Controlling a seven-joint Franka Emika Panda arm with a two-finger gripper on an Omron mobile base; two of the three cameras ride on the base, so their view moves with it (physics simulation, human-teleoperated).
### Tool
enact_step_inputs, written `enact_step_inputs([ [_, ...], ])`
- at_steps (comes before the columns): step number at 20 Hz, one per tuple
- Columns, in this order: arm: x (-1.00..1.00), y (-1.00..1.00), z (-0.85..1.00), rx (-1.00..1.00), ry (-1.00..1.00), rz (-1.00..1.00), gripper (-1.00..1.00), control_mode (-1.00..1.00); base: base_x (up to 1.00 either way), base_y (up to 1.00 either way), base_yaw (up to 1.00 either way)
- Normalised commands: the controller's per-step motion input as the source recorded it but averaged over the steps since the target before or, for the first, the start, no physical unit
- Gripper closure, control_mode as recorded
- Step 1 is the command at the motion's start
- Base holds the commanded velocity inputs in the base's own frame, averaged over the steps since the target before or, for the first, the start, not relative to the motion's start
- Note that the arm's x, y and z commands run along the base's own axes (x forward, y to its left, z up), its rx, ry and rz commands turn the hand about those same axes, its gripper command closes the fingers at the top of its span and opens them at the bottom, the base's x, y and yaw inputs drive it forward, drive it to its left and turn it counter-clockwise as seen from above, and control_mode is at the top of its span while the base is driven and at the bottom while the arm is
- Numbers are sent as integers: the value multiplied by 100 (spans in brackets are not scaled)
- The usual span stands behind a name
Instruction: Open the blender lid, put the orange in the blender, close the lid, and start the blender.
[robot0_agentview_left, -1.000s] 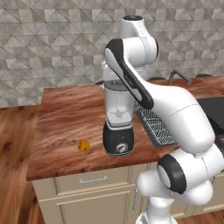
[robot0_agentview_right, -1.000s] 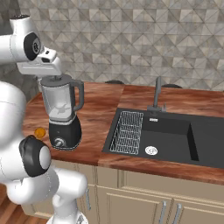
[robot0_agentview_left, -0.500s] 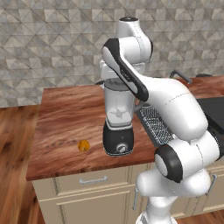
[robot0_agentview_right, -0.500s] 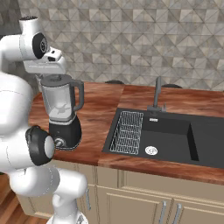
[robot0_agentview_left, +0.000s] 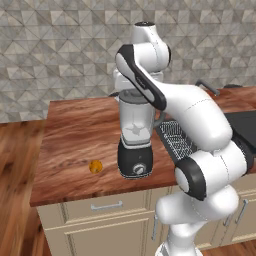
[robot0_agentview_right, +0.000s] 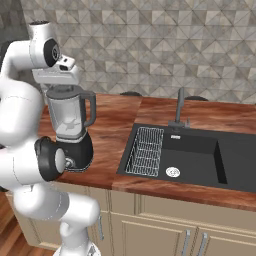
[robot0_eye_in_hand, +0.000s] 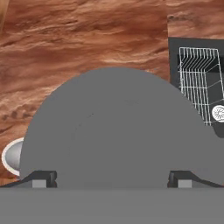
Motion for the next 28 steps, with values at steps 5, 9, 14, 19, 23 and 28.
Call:
enact_step_inputs([
  [5,29,0,-1,0,0,0,-100,-100,0,0,0],
  [9,6,0,-19,0,0,0,-100,-100,0,0,0],
  [14,0,0,-44,0,0,0,-100,-100,0,0,0],
  [19,-10,0,-51,0,0,0,100,-100,0,0,0],
  [23,-8,0,-37,0,0,0,100,-100,0,0,0],
  [28,0,0,-10,0,0,0,100,-100,0,0,0],
])
